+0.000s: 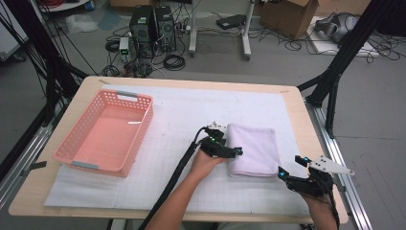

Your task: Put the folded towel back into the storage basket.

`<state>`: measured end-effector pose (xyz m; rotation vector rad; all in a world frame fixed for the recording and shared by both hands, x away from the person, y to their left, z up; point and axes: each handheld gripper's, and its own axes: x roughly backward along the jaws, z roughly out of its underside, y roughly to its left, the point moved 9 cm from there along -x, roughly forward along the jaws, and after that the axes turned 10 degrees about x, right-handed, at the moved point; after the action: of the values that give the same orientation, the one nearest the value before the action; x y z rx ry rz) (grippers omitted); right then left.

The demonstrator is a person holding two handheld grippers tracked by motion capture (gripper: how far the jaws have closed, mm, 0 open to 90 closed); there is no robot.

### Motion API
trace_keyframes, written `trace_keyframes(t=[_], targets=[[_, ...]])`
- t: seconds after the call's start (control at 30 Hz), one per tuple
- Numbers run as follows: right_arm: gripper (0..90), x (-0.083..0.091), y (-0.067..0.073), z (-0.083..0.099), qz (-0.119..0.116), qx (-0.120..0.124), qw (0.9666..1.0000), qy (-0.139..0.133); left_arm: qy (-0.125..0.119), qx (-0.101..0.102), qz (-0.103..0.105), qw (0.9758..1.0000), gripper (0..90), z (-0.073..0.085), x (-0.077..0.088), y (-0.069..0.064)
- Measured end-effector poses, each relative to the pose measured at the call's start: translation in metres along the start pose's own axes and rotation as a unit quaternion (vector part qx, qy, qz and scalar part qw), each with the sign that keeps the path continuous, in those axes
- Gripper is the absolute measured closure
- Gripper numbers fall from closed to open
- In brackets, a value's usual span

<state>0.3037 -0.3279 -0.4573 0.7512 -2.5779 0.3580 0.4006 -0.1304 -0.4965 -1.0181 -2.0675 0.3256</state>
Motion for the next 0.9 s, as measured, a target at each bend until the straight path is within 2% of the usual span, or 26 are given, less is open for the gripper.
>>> trace_keyframes(t=[0.17, 0.2, 0.37, 0.4, 0.5, 0.6, 0.67, 0.7, 0.73, 0.77, 0.9], targets=[[18.7, -0.001, 0.001, 0.0, -0.002, 0.0, 1.0, 0.0, 0.015, 0.002, -0.013, 0.9998, 19.2, 0.002, -0.005, -0.001], [18.7, -0.001, 0.001, 0.0, -0.003, -0.002, 1.0, 0.001, 0.021, -0.008, -0.017, 0.9996, 19.2, 0.002, -0.005, -0.001], [18.7, -0.001, 0.002, -0.001, -0.004, -0.001, 1.0, 0.001, 0.029, -0.019, -0.032, 0.9989, 17.0, 0.003, -0.01, -0.007], [18.7, -0.001, 0.002, -0.001, -0.004, -0.001, 1.0, -0.001, 0.028, -0.018, -0.024, 0.9992, 24.0, 0.004, -0.011, -0.01], [18.8, 0.0, 0.0, -0.001, -0.003, -0.004, 1.0, -0.003, 0.023, -0.029, -0.035, 0.9987, 27.3, 0.004, -0.014, -0.011], [18.8, 0.0, -0.001, -0.001, -0.001, -0.004, 1.0, -0.004, 0.023, -0.031, -0.042, 0.9984, 31.0, 0.004, -0.013, -0.009], [18.8, 0.0, 0.0, -0.001, -0.004, -0.005, 1.0, -0.004, 0.026, -0.044, -0.039, 0.9979, 43.9, 0.005, -0.012, -0.01], [18.8, -0.001, 0.001, -0.001, -0.005, -0.005, 1.0, -0.004, 0.024, -0.043, -0.022, 0.9986, 49.3, 0.006, -0.013, -0.012], [18.8, -0.001, 0.002, -0.002, -0.005, -0.006, 1.0, -0.004, 0.015, -0.03, -0.012, 0.9994, 51.5, 0.007, -0.014, -0.012], [18.8, -0.001, 0.002, -0.002, -0.005, -0.006, 1.0, -0.004, 0.015, -0.03, -0.012, 0.9994, 53.9, 0.007, -0.014, -0.012], [18.9, -0.001, 0.002, -0.003, -0.005, -0.003, 1.0, -0.006, 0.013, 0.022, 0.006, 0.9996, 63.3, 0.007, -0.013, -0.01]])
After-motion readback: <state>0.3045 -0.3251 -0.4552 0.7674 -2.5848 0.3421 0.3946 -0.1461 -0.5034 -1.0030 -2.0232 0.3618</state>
